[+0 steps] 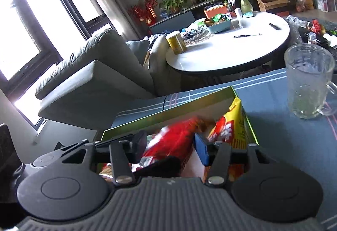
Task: Organize snacks
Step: 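Open the right gripper to drop the red noodle packet into the box, then move both grippers back to the snack packets on the tablecloth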
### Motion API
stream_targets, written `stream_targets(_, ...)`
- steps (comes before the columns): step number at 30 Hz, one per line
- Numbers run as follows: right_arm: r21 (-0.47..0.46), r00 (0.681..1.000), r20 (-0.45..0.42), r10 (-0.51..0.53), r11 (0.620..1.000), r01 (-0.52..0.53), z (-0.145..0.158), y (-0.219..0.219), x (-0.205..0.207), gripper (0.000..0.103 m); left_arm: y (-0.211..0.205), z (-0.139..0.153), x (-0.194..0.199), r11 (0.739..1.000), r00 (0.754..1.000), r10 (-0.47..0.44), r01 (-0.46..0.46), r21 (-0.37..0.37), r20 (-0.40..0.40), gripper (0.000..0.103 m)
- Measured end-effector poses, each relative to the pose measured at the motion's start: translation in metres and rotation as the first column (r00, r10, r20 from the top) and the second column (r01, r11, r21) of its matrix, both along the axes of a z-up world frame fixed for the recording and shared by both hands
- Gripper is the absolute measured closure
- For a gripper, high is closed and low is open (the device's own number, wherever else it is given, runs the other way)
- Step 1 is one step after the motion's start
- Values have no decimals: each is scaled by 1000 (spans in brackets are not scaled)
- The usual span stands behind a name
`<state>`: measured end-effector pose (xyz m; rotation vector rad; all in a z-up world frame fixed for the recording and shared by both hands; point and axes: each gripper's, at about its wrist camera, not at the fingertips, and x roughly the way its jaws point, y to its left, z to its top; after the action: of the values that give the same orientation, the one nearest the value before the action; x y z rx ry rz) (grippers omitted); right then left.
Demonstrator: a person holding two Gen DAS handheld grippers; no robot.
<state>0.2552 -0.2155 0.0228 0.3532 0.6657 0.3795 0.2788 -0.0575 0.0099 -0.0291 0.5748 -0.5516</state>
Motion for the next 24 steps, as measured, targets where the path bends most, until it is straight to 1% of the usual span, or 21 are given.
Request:
stream_targets(1,0,1000,16,1,1000,-1,4,-1,-3,67,-1,1,-2,1000,1000,1,-1,3,2,26)
stream_targets(4,1,998,59,-13,1000,13,15,-1,-13,52,1,4,-10,1000,1000,16,-16,3,7,26)
stream_targets(8,-13,997,82,-11,1000,12,29,-6,-30,49,11,12,-25,999,999,38,-37,-11,18,26)
stream_targets(11,-18,996,88,-20,1000,21,32,-14,-45,43,22,17,-41,998,998,60,-59,-28,28,25)
stream_targets(17,-22,998,55,-27,999,28,26,-35,-72,41,40,22,-76,996,996,86,-84,-43,32,24)
stream_targets(20,-8,999,27,-31,999,31,20,-47,-88,41,46,19,-98,995,995,93,-91,-51,33,22)
stream_targets(24,-8,1000,-1,-30,1000,30,13,-56,-112,41,56,14,-126,993,993,111,-109,-52,31,22)
